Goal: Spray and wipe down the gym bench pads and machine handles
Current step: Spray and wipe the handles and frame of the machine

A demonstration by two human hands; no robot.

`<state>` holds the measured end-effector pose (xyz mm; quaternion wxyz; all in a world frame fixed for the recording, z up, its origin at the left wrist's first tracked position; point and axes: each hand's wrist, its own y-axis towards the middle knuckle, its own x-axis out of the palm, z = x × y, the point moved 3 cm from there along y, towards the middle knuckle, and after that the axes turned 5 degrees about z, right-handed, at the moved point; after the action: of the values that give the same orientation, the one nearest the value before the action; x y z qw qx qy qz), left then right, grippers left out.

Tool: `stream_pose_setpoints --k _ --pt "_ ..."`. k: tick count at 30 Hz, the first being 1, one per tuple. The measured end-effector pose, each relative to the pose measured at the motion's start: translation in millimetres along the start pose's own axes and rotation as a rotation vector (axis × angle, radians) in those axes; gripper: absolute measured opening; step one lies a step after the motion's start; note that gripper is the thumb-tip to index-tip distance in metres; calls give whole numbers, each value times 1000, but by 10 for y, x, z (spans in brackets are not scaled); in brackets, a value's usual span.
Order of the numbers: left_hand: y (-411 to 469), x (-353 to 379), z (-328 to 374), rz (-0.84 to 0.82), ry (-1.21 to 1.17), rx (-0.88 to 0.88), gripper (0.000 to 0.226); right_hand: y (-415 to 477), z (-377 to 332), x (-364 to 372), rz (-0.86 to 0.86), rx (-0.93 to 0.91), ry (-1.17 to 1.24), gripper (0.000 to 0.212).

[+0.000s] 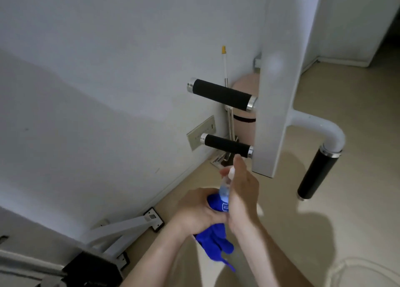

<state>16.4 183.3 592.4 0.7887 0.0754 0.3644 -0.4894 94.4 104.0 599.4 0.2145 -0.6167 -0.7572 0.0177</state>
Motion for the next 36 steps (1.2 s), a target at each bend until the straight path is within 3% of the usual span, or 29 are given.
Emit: stream_pose_setpoints --k 2,5,9,13,17,19,22,25,28,32,34,36 --pt "20 -59 -20 -33 -20 17 31 64 -12 19 -172 85 0 61" --pt "45 -118 -47 -49 -25 -8 33 66 -10 65 -260 94 -13 69" --pt "39 -84 -9 -111 -29 -5 26 41 -7 89 -138 10 2 65" --pt "54 -61 -53 -121 -35 10 38 36 48 47 4 -81 -27 55" --pt "57 -246 -105 -13 -102 -22 41 94 110 -25 27 -87 -161 67" --pt "64 -389 -84 101 -257 -54 32 100 132 -89 67 -74 -194 66" --pt "36 -627 4 257 -713 -90 17 77 126 -151 134 -100 -167 59" --pt "25 -853 216 311 -1074 7 17 64 82 -190 150 -163 -131 62" --pt "47 -1046 468 288 -1272 164 16 39 12 -246 143 -255 -196 69" --pt "158 -988 810 117 -1452 287 11 54 -134 -414 161 -393 -300 71" --pt "305 -744 888 60 -1456 246 17 69 -224 -523 191 -449 -313 61" --pt "456 -493 908 64 -1103 273 27 114 -273 -639 254 -471 -307 48"
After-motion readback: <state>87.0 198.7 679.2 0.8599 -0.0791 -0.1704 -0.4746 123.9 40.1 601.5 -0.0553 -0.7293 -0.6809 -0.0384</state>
